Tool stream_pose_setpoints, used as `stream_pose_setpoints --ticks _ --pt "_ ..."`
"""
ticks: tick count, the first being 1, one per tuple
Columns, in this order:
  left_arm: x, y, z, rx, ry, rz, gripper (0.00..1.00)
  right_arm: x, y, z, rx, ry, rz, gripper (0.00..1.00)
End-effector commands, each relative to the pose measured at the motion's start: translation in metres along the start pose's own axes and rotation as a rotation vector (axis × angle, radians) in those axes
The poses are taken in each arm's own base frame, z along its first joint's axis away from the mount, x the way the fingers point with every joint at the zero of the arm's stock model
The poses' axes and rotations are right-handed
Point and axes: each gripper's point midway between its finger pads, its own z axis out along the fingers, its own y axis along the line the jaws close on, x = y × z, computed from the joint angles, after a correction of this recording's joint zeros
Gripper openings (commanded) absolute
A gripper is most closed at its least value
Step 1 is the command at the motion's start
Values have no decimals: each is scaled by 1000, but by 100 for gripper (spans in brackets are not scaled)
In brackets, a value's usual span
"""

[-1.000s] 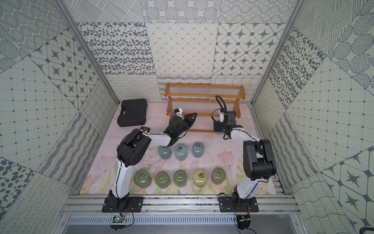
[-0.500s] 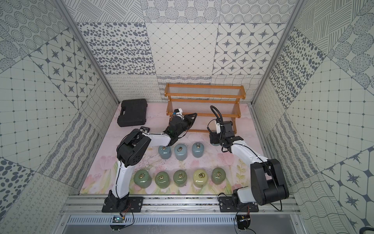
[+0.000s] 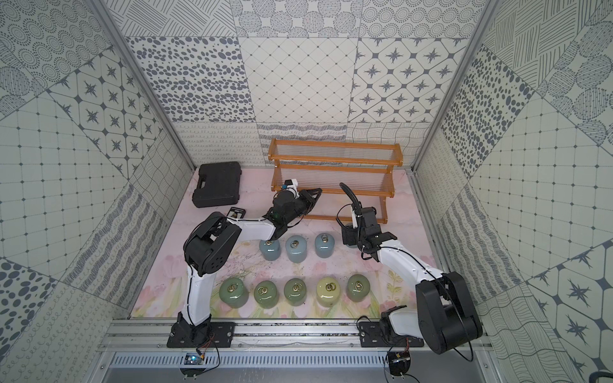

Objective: Remove the tea canisters from the shelf
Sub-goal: Pick up the tea canister from the shelf, then place the tea canister at the center of the board.

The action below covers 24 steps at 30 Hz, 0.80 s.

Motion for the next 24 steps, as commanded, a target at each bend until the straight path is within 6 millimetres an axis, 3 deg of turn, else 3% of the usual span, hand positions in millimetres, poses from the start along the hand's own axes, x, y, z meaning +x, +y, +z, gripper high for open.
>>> stream_pose_setpoints --ticks 1,13,24 --pt "41 21 -9 -51 233 35 7 -25 1 -13 8 -104 47 68" --pt "42 18 -17 -38 237 61 41 -20 0 -17 67 -102 139 68" --pt "42 17 -25 -34 235 83 52 -3 -10 -21 151 -141 285 70"
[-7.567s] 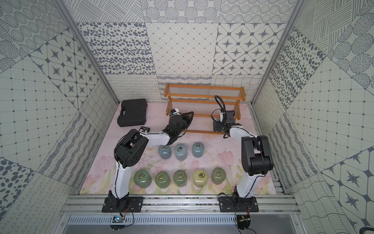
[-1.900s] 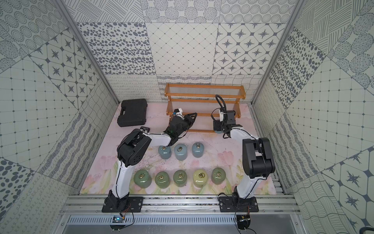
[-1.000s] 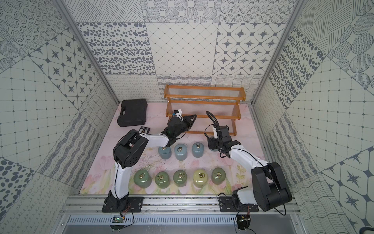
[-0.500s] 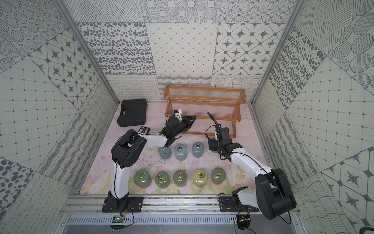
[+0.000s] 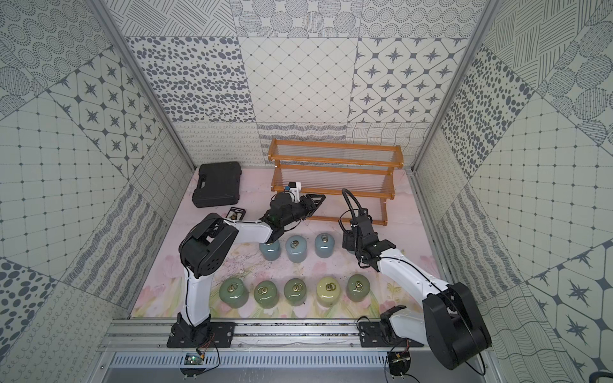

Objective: Remove the tea canisters from the shelf
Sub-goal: Place the tea canister at the center of the board.

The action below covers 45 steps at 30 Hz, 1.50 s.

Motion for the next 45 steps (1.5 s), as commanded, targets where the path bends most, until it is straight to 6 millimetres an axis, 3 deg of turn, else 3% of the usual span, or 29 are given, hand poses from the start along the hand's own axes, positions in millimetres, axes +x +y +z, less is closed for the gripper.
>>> stream_pose_setpoints --ticks 1,12,18,26,36,42,45 --pt "14 13 -8 -55 65 -4 53 -26 3 -8 2 -129 96 70" --pt "13 13 -28 -83 28 32 56 -10 10 1 -11 -113 114 72" --pt "12 17 -51 -111 -8 57 58 -1 15 2 -9 -99 99 78" --pt "10 22 -94 -199 -60 146 59 13 13 3 5 -90 96 90" --pt "-1 19 -146 -300 -132 272 61 9 13 -9 -11 -117 103 98" --pt "-17 9 -197 -389 -213 422 65 -1 14 -27 -49 -150 94 100" --pt "-31 -1 -231 -471 -278 566 77 -11 14 -39 -65 -182 56 100"
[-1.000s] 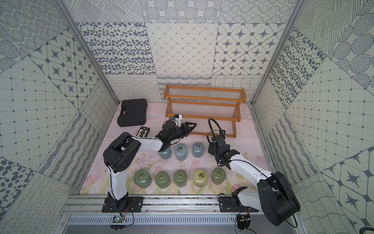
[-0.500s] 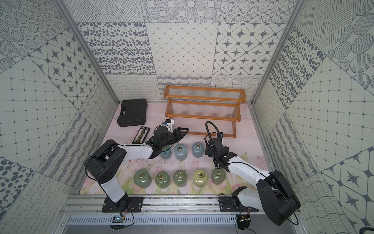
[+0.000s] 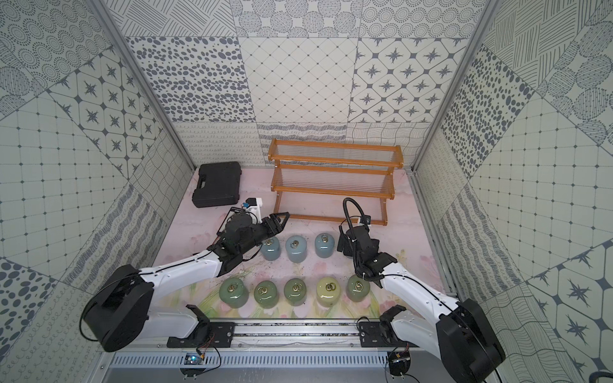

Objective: Remove the tea canisters from the shelf
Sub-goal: Place the tea canister at the center of the board, then reset both arms

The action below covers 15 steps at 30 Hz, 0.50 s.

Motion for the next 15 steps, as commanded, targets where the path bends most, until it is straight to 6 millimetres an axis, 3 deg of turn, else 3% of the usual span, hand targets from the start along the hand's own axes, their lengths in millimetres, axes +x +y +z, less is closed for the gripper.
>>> stream_pose_setpoints --ticks 1,5,8,12,15 --pt "-30 32 -47 -224 -114 314 82 -19 3 -13 -32 -51 -47 100" --pt "-60 48 -88 -367 -203 472 95 -44 -7 -23 -58 -131 -62 100" --pt "-78 68 -114 -479 -292 546 100 -60 -27 -23 -55 -204 -43 100" --pt "-93 107 -140 -652 -403 576 100 -75 -59 -10 -29 -279 -19 100" --pt "-95 137 -150 -729 -468 594 100 -83 -72 6 -2 -323 -71 100"
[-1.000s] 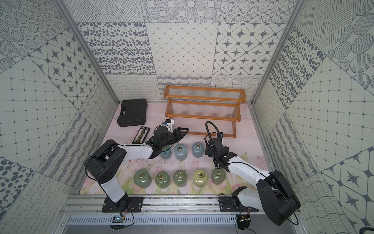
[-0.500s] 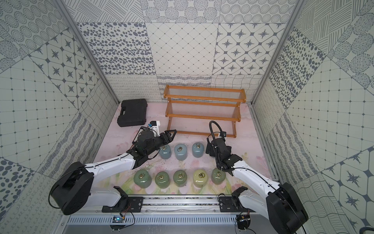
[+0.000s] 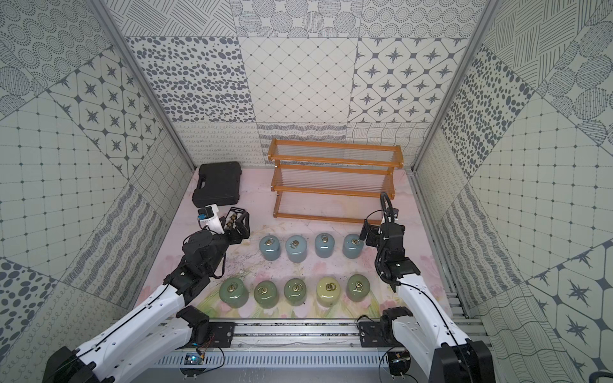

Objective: Remove the tea canisters from the shelf
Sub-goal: Reset both arms

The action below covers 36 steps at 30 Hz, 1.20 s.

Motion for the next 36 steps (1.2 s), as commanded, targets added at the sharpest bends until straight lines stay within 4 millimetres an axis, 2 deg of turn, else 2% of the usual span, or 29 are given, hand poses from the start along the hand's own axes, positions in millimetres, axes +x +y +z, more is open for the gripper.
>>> stream_pose_setpoints --ticks 1,4,6,8,11,13,15,19,21,23,27,30,36 --pt "7 71 -3 -277 -96 208 100 -18 7 17 -58 -115 -100 100" --pt "17 91 5 -307 -117 160 100 -12 -1 41 -49 -116 -100 100" --pt "29 98 14 -311 -74 180 100 -8 -3 54 -55 -117 -94 100" --pt "42 103 24 -309 -30 227 100 -12 -3 64 -46 -103 -105 100" --pt "38 105 38 -295 -86 228 100 -21 -6 72 -30 -161 -100 100" --pt "43 107 48 -290 -71 297 100 -13 -8 82 -41 -156 -81 100" --pt "47 110 61 -277 -36 299 100 -5 0 87 -88 -158 -102 100" --pt "67 118 83 -247 -5 310 100 0 3 87 -108 -166 -116 100" --pt "76 119 84 -246 62 283 100 0 3 88 -110 -164 -120 100" --pt "73 112 90 -190 62 301 100 0 4 89 -115 -160 -123 100" --pt "83 108 104 -143 157 308 100 0 5 89 -117 -157 -125 100" --pt "82 118 105 -172 180 259 100 0 5 89 -116 -157 -126 100" --pt "82 118 105 -166 179 266 100 -1 6 89 -117 -160 -127 100"
